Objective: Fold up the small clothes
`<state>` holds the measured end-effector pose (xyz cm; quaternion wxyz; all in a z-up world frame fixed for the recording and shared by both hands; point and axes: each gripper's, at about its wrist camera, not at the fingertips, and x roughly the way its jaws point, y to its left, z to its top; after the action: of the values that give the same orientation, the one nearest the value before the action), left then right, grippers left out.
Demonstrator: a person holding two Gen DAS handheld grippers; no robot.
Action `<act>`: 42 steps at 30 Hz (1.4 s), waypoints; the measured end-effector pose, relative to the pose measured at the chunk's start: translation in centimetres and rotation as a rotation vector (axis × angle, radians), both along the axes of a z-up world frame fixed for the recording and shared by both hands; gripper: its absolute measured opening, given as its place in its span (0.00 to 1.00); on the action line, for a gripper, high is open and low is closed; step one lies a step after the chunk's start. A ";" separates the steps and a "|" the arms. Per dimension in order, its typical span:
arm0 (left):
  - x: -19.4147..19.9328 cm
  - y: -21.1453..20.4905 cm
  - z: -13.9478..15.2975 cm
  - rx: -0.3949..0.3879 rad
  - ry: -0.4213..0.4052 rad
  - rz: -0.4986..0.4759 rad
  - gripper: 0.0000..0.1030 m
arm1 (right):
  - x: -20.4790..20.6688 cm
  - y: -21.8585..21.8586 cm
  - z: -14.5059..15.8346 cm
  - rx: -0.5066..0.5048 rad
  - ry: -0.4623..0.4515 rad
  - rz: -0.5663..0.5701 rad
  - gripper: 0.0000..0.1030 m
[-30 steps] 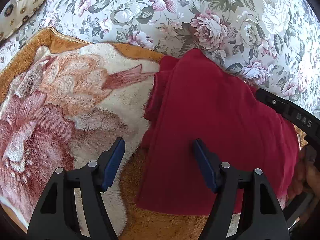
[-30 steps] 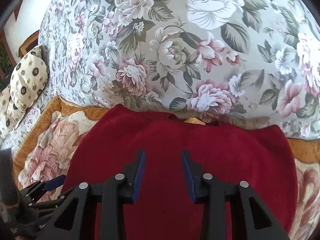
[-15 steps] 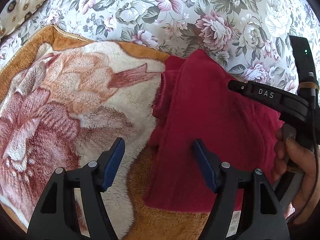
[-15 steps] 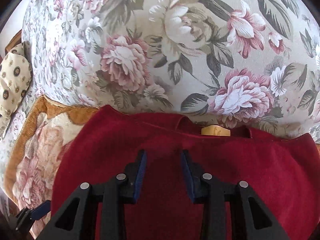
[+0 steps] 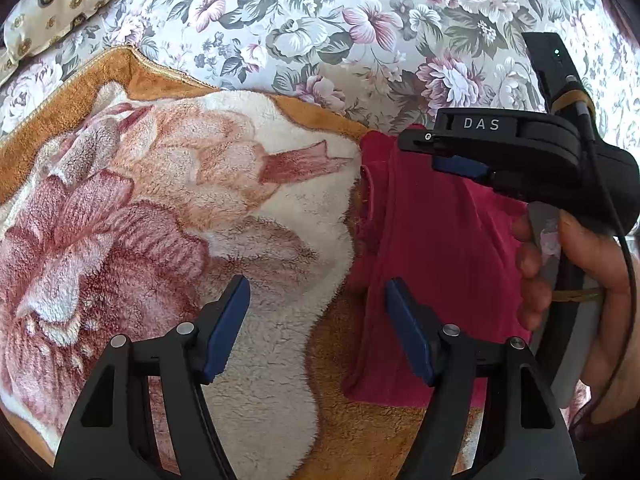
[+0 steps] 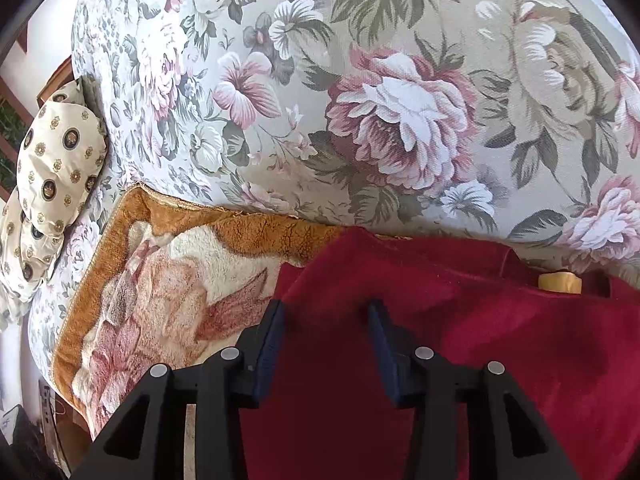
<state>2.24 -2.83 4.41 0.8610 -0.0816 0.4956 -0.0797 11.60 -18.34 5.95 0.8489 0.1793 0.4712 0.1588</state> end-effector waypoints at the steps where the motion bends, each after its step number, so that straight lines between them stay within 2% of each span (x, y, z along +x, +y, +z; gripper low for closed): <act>1: -0.1 0.3 -0.1 -0.003 0.005 0.005 0.69 | 0.3 0.2 -0.2 -0.005 0.007 -0.003 0.42; 4: -0.1 0.3 -0.4 -0.009 0.032 -0.005 0.69 | 1.1 0.6 -0.9 0.003 0.064 -0.025 0.42; 6: -0.6 0.3 0.0 -0.014 0.017 -0.019 0.69 | 0.7 0.5 0.0 0.012 0.046 -0.046 0.42; 8: -1.0 0.2 0.3 -0.003 0.002 -0.030 0.69 | 0.2 1.2 1.1 0.001 0.004 -0.018 0.42; 11: -1.2 -0.1 -0.1 -0.016 0.028 -0.040 0.69 | 0.4 3.8 0.4 -0.133 0.024 0.064 0.43; 14: -1.0 -0.4 -0.5 -0.009 0.045 -0.040 0.69 | 0.3 5.6 -0.7 -0.207 0.005 0.095 0.46; 15: -1.0 -0.5 -0.6 -0.007 0.046 -0.042 0.69 | 0.1 5.6 -0.6 -0.205 -0.002 0.096 0.47; 19: -1.3 -0.6 -0.6 0.001 0.043 -0.045 0.69 | -0.8 3.6 0.7 -0.066 0.000 0.100 0.46; 24: -1.2 -0.8 -0.9 0.008 0.038 -0.046 0.69 | -2.1 2.4 1.6 -0.053 -0.003 0.072 0.46; 35: -0.7 -0.4 -1.5 -0.027 0.061 -0.041 0.70 | -2.6 1.6 0.4 -0.020 0.040 0.045 0.48; 37: -0.6 -0.2 -1.7 -0.060 0.074 -0.045 0.70 | -2.6 1.4 0.5 -0.008 0.040 0.039 0.48; 39: -0.4 0.3 -2.0 -0.115 0.097 -0.037 0.77 | -2.4 1.3 0.7 -0.003 0.039 0.031 0.49; 42: -0.3 0.5 -1.9 -0.164 0.097 -0.026 0.77 | -2.1 1.5 0.9 -0.003 0.036 0.020 0.56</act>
<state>1.89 -2.35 2.52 0.8254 -0.1492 0.5295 -0.1270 9.55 -16.87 6.89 0.8389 0.1761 0.4884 0.1635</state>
